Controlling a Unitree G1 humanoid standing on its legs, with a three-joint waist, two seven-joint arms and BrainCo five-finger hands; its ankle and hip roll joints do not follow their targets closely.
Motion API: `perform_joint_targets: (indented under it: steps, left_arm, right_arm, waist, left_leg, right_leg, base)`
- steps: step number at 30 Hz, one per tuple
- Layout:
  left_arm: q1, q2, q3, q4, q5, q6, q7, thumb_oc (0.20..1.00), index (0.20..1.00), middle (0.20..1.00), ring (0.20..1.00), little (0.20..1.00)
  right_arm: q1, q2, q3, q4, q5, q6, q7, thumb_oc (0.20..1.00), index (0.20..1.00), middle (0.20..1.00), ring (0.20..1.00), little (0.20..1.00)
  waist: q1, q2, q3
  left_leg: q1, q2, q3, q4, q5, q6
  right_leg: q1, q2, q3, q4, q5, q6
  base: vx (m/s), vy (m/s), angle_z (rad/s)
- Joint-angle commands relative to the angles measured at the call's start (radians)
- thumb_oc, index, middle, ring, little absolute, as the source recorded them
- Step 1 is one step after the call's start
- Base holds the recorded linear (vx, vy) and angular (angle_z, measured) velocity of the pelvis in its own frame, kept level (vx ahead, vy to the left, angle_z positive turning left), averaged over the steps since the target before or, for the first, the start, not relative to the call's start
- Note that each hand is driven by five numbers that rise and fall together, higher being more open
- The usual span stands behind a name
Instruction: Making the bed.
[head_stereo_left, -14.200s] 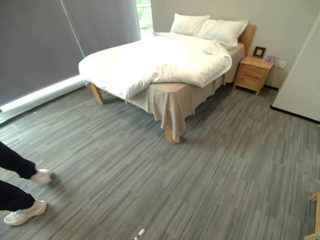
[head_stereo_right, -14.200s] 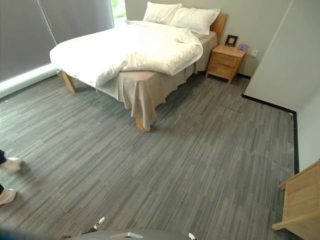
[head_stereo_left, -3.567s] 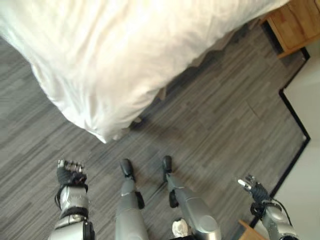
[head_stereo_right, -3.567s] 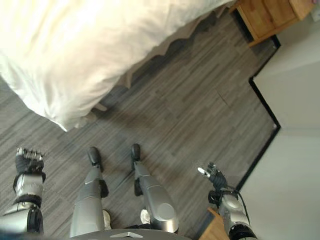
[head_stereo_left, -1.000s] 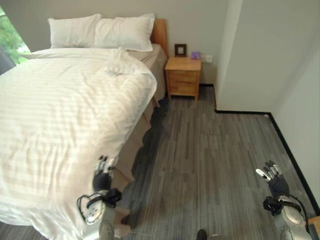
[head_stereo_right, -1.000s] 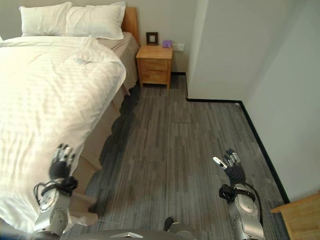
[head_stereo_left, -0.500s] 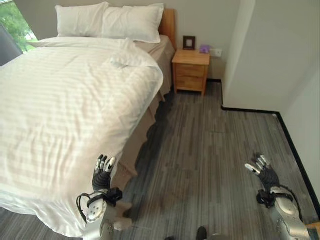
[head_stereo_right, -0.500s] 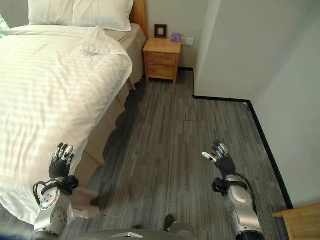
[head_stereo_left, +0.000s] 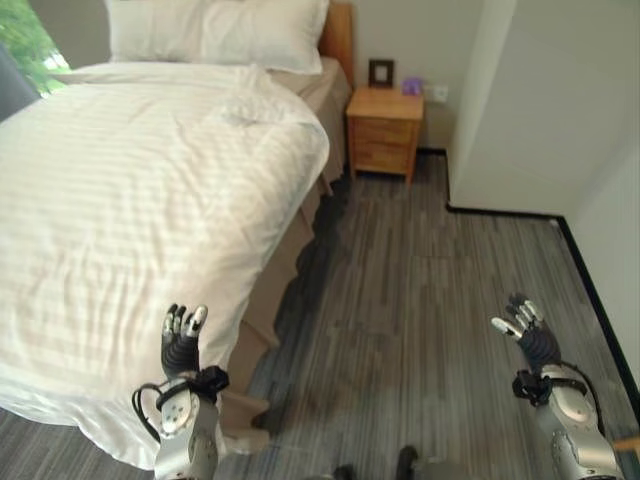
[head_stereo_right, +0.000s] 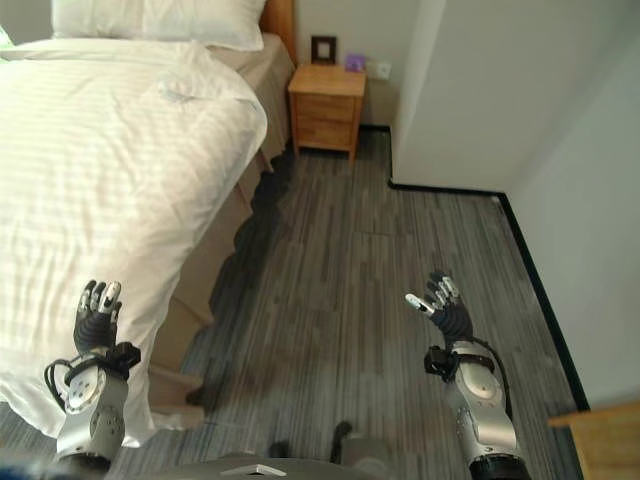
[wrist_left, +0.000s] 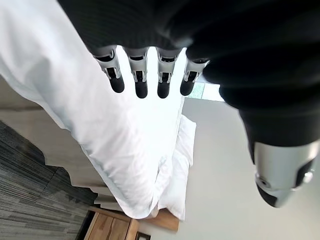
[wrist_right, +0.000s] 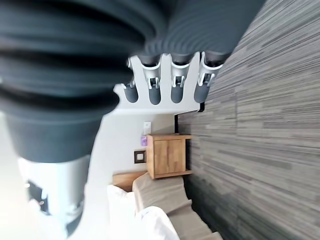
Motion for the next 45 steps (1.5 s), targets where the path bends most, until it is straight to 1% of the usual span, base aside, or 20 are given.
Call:
perform_joint_targets:
  steps: [1, 5, 6, 9, 12, 16, 17, 19, 20, 25, 29, 30, 31, 34, 36, 39, 41, 43, 44, 45]
  left_arm:
    - [0.004, 0.085, 0.019, -0.032, 0.056, -0.058, 0.011, 1.0, 1.0, 1.0, 1.0, 1.0]
    - [0.006, 0.079, 0.02, -0.029, 0.024, -0.071, 0.003, 1.0, 1.0, 1.0, 1.0, 1.0]
    - [0.002, 0.076, 0.018, -0.024, 0.02, -0.075, 0.002, 1.0, 1.0, 1.0, 1.0, 1.0]
    - [-0.006, 0.086, 0.017, -0.012, 0.027, -0.076, -0.001, 1.0, 1.0, 1.0, 1.0, 1.0]
    - [0.007, 0.08, 0.011, -0.012, 0.037, -0.078, -0.003, 1.0, 1.0, 1.0, 1.0, 1.0]
    - [0.01, 0.038, -0.001, 0.001, -0.026, -0.074, -0.038, 1.0, 1.0, 1.0, 1.0, 1.0]
    - [0.01, 0.038, -0.001, 0.002, -0.027, -0.074, -0.039, 1.0, 1.0, 1.0, 1.0, 1.0]
    - [0.005, 0.043, -0.016, -0.004, -0.022, -0.064, -0.051, 1.0, 1.0, 1.0, 1.0, 1.0]
    - [0.002, 0.041, -0.015, -0.012, -0.051, -0.068, -0.054, 1.0, 1.0, 1.0, 1.0, 1.0]
    - [-0.004, 0.023, -0.035, 0.007, -0.091, -0.064, -0.064, 1.0, 1.0, 1.0, 1.0, 1.0]
    - [0.018, 0.023, -0.033, 0.013, -0.081, -0.071, -0.075, 1.0, 1.0, 1.0, 1.0, 1.0]
    - [0.018, 0.023, -0.033, 0.013, -0.081, -0.071, -0.075, 1.0, 1.0, 1.0, 1.0, 1.0]
    - [0.026, 0.019, -0.02, 0.013, -0.078, -0.076, -0.076, 1.0, 1.0, 1.0, 1.0, 1.0]
    - [0.036, 0.015, -0.008, 0.015, -0.069, -0.078, -0.077, 1.0, 1.0, 1.0, 1.0, 1.0]
    - [0.04, 0.018, 0.006, 0.015, -0.052, -0.079, -0.076, 1.0, 1.0, 1.0, 1.0, 1.0]
    - [0.044, 0.02, 0.018, 0.018, -0.049, -0.085, -0.077, 1.0, 1.0, 1.0, 1.0, 1.0]
    - [0.042, 0.021, 0.017, 0.022, -0.043, -0.085, -0.074, 1.0, 1.0, 1.0, 1.0, 1.0]
    - [0.037, 0.034, 0.023, 0.02, -0.034, -0.085, -0.064, 1.0, 1.0, 1.0, 1.0, 1.0]
    - [0.025, 0.042, 0.031, 0.016, -0.04, -0.088, -0.052, 1.0, 1.0, 1.0, 1.0, 1.0]
    - [0.016, 0.048, 0.031, 0.016, -0.04, -0.087, -0.043, 1.0, 1.0, 1.0, 1.0, 1.0]
  right_arm:
    - [-0.019, 0.035, -0.015, -0.024, -0.015, -0.071, -0.013, 1.0, 1.0, 1.0, 1.0, 1.0]
    - [0.003, 0.042, -0.036, -0.009, 0.013, -0.075, -0.017, 1.0, 1.0, 1.0, 1.0, 1.0]
    - [0.01, 0.042, -0.042, -0.006, 0.025, -0.083, -0.02, 1.0, 1.0, 1.0, 1.0, 1.0]
    - [0.03, 0.031, -0.054, -0.013, 0.018, -0.082, -0.016, 1.0, 1.0, 1.0, 1.0, 1.0]
    - [0.055, 0.012, -0.065, -0.035, -0.002, -0.075, -0.002, 1.0, 1.0, 1.0, 1.0, 1.0]
    - [0.046, -0.003, -0.063, -0.014, 0.046, -0.079, 0.02, 1.0, 1.0, 1.0, 1.0, 1.0]
    - [0.046, -0.003, -0.063, -0.014, 0.046, -0.079, 0.021, 1.0, 1.0, 1.0, 1.0, 1.0]
    - [0.036, -0.031, -0.05, -0.015, 0.055, -0.085, 0.022, 1.0, 1.0, 1.0, 1.0, 1.0]
    - [0.03, -0.034, -0.046, -0.021, 0.069, -0.09, 0.024, 1.0, 1.0, 1.0, 1.0, 1.0]
    - [0.036, -0.043, -0.049, -0.03, 0.061, -0.09, -0.003, 1.0, 1.0, 1.0, 1.0, 1.0]
    - [0.06, -0.042, -0.047, -0.016, 0.055, -0.086, 0.023, 1.0, 1.0, 1.0, 1.0, 1.0]
    - [0.06, -0.042, -0.047, -0.016, 0.055, -0.086, 0.023, 1.0, 1.0, 1.0, 1.0, 1.0]
    - [0.063, -0.042, -0.038, 0.004, 0.033, -0.081, 0.029, 1.0, 1.0, 1.0, 1.0, 1.0]
    - [0.062, -0.036, -0.037, 0.007, 0.028, -0.078, 0.038, 1.0, 1.0, 1.0, 1.0, 1.0]
    - [0.053, -0.029, -0.042, 0.012, 0.026, -0.078, 0.039, 1.0, 1.0, 1.0, 1.0, 1.0]
    - [0.047, -0.013, -0.036, 0.011, 0.024, -0.075, 0.04, 1.0, 1.0, 1.0, 1.0, 1.0]
    - [0.039, -0.01, -0.035, 0.019, 0.023, -0.078, 0.037, 1.0, 1.0, 1.0, 1.0, 1.0]
    - [0.022, 0.006, -0.033, 0.01, 0.045, -0.083, 0.038, 1.0, 1.0, 1.0, 1.0, 1.0]
    - [-0.015, 0.022, -0.008, -0.006, 0.077, -0.086, 0.05, 1.0, 1.0, 1.0, 1.0, 1.0]
    - [-0.026, 0.029, 0.004, -0.014, 0.078, -0.084, 0.05, 1.0, 1.0, 1.0, 1.0, 1.0]
  waist:
    - [-0.026, -0.018, -0.014]
    - [-0.056, -0.02, -0.025]
    - [-0.075, -0.026, -0.028]
    - [-0.115, -0.027, -0.037]
    - [-0.134, -0.014, -0.05]
    - [-0.142, 0.009, -0.092]
    - [-0.147, 0.009, -0.094]
    - [-0.118, -0.025, -0.063]
    - [-0.108, -0.046, -0.049]
    - [-0.076, -0.062, -0.017]
    - [-0.033, -0.065, -0.017]
    - [-0.032, -0.066, -0.018]
    - [0.003, -0.056, -0.019]
    - [0.024, -0.048, -0.026]
    - [0.034, -0.039, -0.047]
    - [0.037, -0.047, -0.087]
    - [0.037, -0.056, -0.094]
    - [0.045, -0.078, -0.111]
    - [0.048, -0.085, -0.089]
    - [0.04, -0.075, -0.068]
  left_leg:
    - [0.026, 0.035, -0.004, 0.03, 0.017, -0.012]
    - [0.083, 0.038, -0.029, 0.005, -0.004, -0.041]
    - [0.112, 0.039, -0.045, -0.001, -0.028, -0.054]
    - [0.185, 0.059, -0.078, -0.032, -0.039, -0.087]
    - [0.24, 0.084, -0.112, -0.041, -0.045, -0.105]
    - [0.183, 0.176, -0.136, 0.192, 0.155, -0.165]
    - [0.173, 0.177, -0.143, 0.201, 0.153, -0.166]
    - [0.004, 0.197, -0.141, 0.574, 0.265, -0.157]
    - [-0.038, 0.202, -0.13, 0.65, 0.294, -0.149]
    - [-0.217, 0.3, 0.004, 0.627, 0.25, -0.138]
    - [-0.348, 0.181, 0.049, 0.394, 0.26, -0.156]
    - [-0.347, 0.18, 0.05, 0.391, 0.262, -0.156]
    - [-0.381, 0.105, 0.016, 0.246, 0.275, -0.144]
    - [-0.38, 0.064, -0.027, 0.135, 0.314, -0.154]
    - [-0.374, 0.059, 0.023, 0.081, 0.348, -0.159]
    - [-0.347, 0.05, 0.052, 0.083, 0.271, -0.109]
    - [-0.347, 0.043, 0.059, 0.111, 0.247, -0.102]
    - [-0.306, 0.024, 0.076, 0.082, 0.21, -0.073]
    - [-0.256, 0.022, 0.11, 0.064, 0.175, -0.045]
    - [-0.221, 0.029, 0.12, 0.047, 0.166, -0.036]
  right_leg:
    - [0.049, -0.101, 0.054, 0.044, 0.155, 0.074]
    - [0.038, -0.065, 0.074, -0.131, 0.135, 0.066]
    - [0.03, -0.046, 0.101, -0.279, 0.13, 0.066]
    - [-0.03, -0.032, 0.165, -0.475, 0.214, 0.085]
    - [-0.042, -0.047, 0.127, -0.457, 0.241, 0.098]
    - [0.032, 0.016, 0.081, -0.405, 0.172, 0.015]
    - [0.031, 0.015, 0.076, -0.406, 0.173, 0.014]
    - [0.155, 0.043, 0.051, -0.45, 0.117, -0.063]
    - [0.179, 0.04, 0.049, -0.457, 0.104, -0.086]
    - [0.295, 0.047, 0.052, -0.501, 0.06, -0.099]
    - [0.371, 0.045, 0.082, -0.527, 0.022, -0.088]
    - [0.37, 0.044, 0.083, -0.527, 0.022, -0.087]
    - [0.421, 0.062, 0.102, -0.538, -0.004, -0.081]
    - [0.452, 0.076, 0.115, -0.55, -0.018, -0.074]
    - [0.497, 0.088, 0.127, -0.568, -0.034, -0.071]
    - [0.537, 0.064, 0.139, -0.579, -0.078, -0.053]
    - [0.542, 0.044, 0.133, -0.568, -0.082, -0.041]
    - [0.499, 0.002, 0.133, -0.449, -0.03, -0.005]
    - [0.411, -0.025, 0.112, -0.215, 0.082, 0.046]
    - [0.354, -0.028, 0.094, -0.104, 0.113, 0.062]
  base:
    - [0.25, -0.008, -0.11]
    - [0.31, -0.063, -0.06]
    - [0.44, -0.135, 0.16]
    - [0.5, -0.134, 0.41]
    - [0.47, -0.149, 0.65]
    - [0.46, -0.241, 0.69]
    - [0.27, -0.227, 0.61]
    - [0.46, -0.472, 0.34]
    - [0.35, -0.408, 0.11]
    - [0.32, -0.172, 0.13]
    - [0.35, 0.019, -0.06]
    - [0.39, 0.059, -0.24]
    - [0.28, 0.051, -0.37]
    - [0.38, 0.056, -0.51]
    - [0.49, 0.091, -0.35]
    - [0.38, 0.137, -0.45]
    - [0.26, 0.117, -0.22]
    - [0.31, 0.182, -0.07]
    - [0.33, 0.24, -0.11]
    - [0.31, 0.259, -0.37]
